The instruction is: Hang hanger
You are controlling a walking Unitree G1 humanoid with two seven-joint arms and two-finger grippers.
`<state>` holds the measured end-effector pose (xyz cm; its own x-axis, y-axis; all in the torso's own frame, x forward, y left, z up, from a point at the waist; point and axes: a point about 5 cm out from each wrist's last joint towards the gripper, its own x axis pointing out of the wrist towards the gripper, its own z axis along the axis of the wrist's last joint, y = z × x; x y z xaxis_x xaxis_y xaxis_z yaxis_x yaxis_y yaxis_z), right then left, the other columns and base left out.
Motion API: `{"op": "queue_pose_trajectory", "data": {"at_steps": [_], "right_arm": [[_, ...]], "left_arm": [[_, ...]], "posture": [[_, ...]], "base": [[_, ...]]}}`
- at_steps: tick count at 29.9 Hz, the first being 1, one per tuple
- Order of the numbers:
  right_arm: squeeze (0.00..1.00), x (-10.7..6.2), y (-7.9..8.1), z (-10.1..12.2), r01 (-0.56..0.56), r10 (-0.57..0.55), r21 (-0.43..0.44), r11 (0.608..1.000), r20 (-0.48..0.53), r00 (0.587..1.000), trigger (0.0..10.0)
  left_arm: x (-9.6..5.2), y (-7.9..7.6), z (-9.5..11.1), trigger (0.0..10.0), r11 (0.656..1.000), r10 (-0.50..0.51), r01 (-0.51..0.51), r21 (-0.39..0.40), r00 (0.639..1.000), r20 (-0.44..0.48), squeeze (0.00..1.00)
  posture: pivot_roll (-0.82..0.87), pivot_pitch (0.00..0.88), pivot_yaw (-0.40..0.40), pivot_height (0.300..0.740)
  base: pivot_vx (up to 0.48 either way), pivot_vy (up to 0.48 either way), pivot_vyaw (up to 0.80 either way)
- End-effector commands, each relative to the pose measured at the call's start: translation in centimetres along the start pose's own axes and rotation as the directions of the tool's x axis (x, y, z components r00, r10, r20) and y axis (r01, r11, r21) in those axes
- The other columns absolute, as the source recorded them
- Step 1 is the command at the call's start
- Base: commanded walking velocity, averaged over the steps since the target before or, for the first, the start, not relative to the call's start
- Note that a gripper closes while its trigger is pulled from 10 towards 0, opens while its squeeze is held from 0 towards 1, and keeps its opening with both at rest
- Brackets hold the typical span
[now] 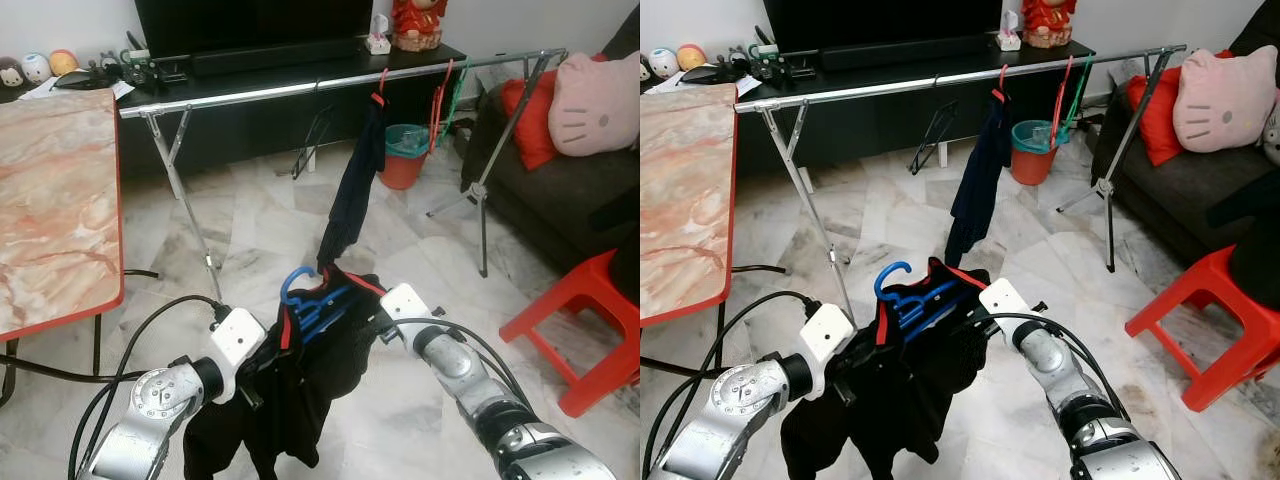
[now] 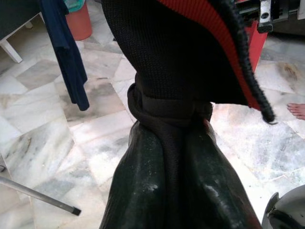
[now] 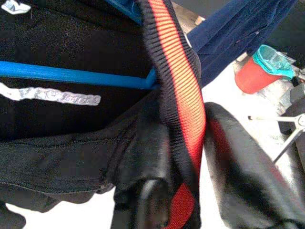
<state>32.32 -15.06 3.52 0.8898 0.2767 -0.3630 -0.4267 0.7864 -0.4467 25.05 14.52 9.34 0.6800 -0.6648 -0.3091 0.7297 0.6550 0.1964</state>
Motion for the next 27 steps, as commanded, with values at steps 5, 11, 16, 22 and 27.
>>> {"op": "queue_pose_trajectory", "data": {"at_steps": [5,11,16,22,27], "right_arm": [[0.00,0.2,-0.1,0.2,-0.008,0.008,-0.020,1.000,-0.010,1.000,0.0],[0.00,0.2,-0.2,0.2,-0.012,0.011,-0.039,0.999,-0.016,1.000,0.0],[0.00,0.2,-0.1,0.2,-0.022,0.021,-0.053,0.998,-0.018,1.000,0.0],[0.00,0.0,0.3,-0.3,-0.052,0.049,-0.080,0.995,-0.031,0.998,0.0],[0.00,-0.2,0.5,-0.7,-0.067,0.063,-0.089,0.994,-0.044,0.997,0.0]], "left_arm": [[-0.8,0.9,0.9,10.0,0.999,-0.005,0.004,0.048,1.000,0.023,0.00],[-2.8,1.5,0.7,10.0,0.980,-0.133,0.139,0.141,0.990,-0.053,0.00],[-3.5,1.6,0.2,10.0,0.955,-0.209,0.231,0.188,0.969,-0.129,0.00],[-4.3,2.1,0.7,10.0,0.933,-0.295,0.315,0.174,0.947,-0.130,0.00],[-4.2,2.1,1.5,10.0,0.927,-0.329,0.337,0.162,0.941,-0.078,0.00]], "posture": [[0.03,0.000,-0.041,0.740],[0.03,0.000,-0.038,0.740],[0.03,0.000,-0.038,0.740],[0.04,0.000,-0.044,0.740],[0.03,0.000,-0.046,0.740]], "base": [[0.000,0.000,0.00],[0.000,0.000,0.00],[0.000,0.000,0.00],[0.000,0.000,0.00],[0.000,0.000,0.00]]}}
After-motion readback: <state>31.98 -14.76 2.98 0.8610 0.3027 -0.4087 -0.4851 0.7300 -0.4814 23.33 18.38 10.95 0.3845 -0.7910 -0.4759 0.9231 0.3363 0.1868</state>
